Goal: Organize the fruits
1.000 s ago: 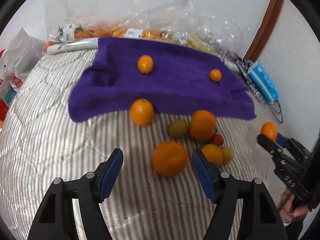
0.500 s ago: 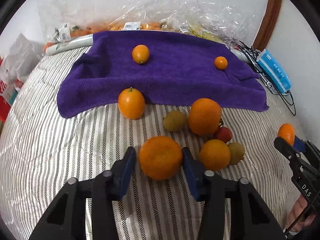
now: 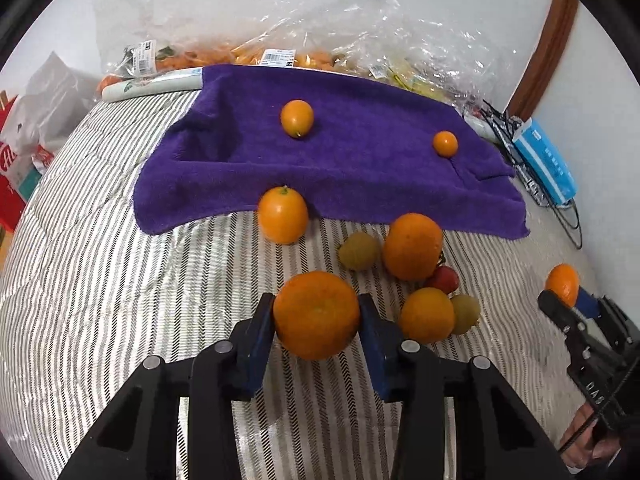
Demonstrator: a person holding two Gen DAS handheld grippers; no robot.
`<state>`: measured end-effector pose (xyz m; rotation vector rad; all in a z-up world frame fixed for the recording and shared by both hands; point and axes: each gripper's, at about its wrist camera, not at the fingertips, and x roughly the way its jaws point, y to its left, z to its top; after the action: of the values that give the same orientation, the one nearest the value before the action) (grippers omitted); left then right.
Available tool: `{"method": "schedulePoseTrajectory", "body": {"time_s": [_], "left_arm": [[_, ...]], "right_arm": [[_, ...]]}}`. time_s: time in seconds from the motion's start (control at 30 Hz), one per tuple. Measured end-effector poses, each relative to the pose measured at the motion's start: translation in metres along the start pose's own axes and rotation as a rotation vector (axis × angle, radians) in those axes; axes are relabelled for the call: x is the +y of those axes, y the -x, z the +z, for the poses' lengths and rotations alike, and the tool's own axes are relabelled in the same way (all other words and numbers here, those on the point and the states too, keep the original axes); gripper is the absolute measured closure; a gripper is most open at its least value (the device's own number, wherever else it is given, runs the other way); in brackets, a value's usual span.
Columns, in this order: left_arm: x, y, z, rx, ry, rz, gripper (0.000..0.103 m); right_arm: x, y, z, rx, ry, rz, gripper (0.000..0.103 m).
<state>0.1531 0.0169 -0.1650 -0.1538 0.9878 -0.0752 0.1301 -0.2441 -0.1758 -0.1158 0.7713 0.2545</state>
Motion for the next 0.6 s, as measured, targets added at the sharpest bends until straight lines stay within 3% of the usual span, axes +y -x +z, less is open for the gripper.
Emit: {"method": "schedulePoseTrajectory", "body": {"time_s": [0.2,0.6], "left_arm": [[0.011,0.015,0.000,-0.030,0.016,-0.006,0.064],[0.032,0.050,0.024,-0.128,0.030,0.013,0.064]], "right_arm": [[0.009,0.008,0.005,-0.019,0.065,-0.025,0.060],[0.024,0.017,0.036,-0.076,0.040,-0.033,0.060]]}}
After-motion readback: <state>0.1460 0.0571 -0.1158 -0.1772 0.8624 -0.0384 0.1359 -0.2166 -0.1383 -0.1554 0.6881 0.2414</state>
